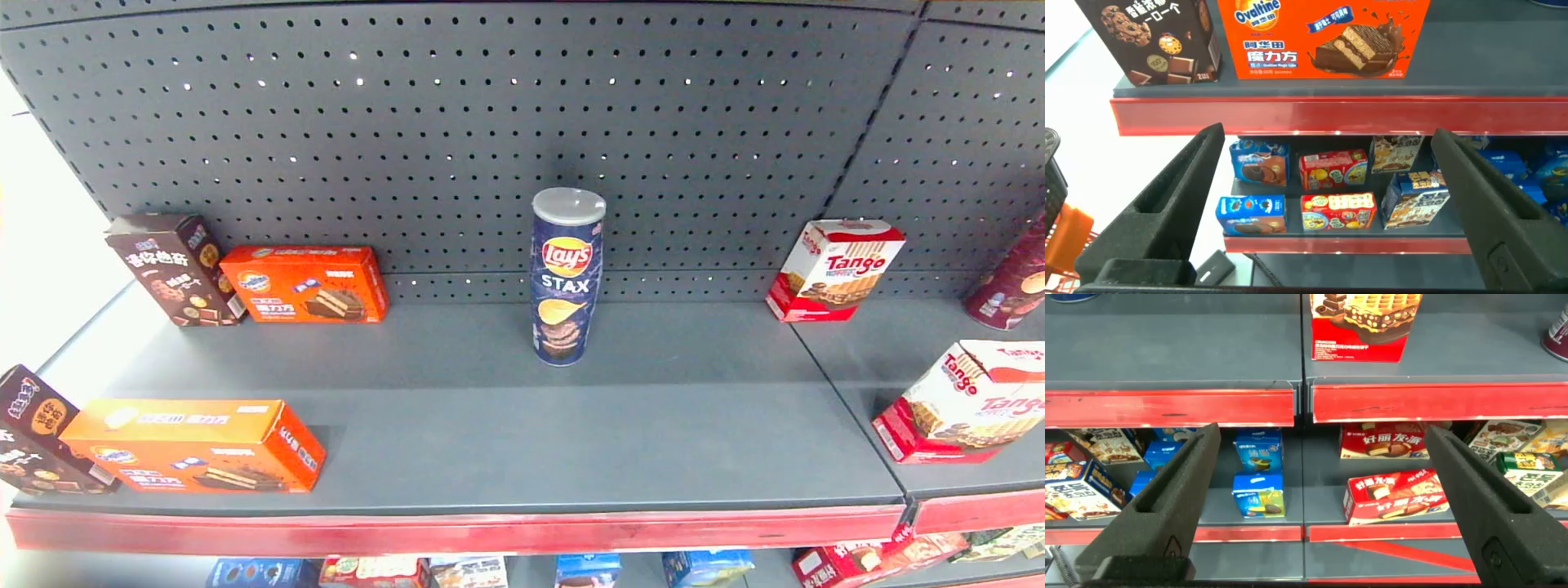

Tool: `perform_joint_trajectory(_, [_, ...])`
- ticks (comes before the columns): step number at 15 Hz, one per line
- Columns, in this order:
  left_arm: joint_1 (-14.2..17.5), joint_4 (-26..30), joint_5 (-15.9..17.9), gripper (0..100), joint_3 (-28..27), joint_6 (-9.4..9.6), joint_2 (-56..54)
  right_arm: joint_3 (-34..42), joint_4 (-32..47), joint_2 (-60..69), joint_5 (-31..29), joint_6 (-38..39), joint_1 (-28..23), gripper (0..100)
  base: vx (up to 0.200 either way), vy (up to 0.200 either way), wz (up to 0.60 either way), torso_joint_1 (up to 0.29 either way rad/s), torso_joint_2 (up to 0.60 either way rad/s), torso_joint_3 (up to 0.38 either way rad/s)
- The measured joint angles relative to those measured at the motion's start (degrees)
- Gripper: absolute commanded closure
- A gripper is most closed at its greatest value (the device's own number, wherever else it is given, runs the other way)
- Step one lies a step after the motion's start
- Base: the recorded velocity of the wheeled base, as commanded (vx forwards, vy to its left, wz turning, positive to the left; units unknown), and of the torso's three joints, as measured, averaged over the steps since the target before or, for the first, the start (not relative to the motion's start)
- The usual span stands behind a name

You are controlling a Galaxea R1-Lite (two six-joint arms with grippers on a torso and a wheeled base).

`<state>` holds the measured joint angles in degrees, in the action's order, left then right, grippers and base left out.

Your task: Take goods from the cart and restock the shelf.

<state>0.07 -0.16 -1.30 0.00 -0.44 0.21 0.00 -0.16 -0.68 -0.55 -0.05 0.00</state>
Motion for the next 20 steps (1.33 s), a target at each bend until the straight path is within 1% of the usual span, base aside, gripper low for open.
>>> perform_joint_trajectory(8, [0.0, 0.0, 0.18, 0, 0.0, 0.15, 0.0, 0.0, 0.02, 0.0, 0.01, 0.02, 0.0, 0, 0.0, 0.0, 0.0, 0.0, 0.0, 0.0])
perform_joint_trajectory(20, [0.0, 0.0, 0.07, 0, 0.0, -0.07, 0.0, 0.0, 0.0, 0.0, -0.07, 0.1, 0.0, 0, 0.0, 0.0, 0.6, 0.002, 0.0, 0.004])
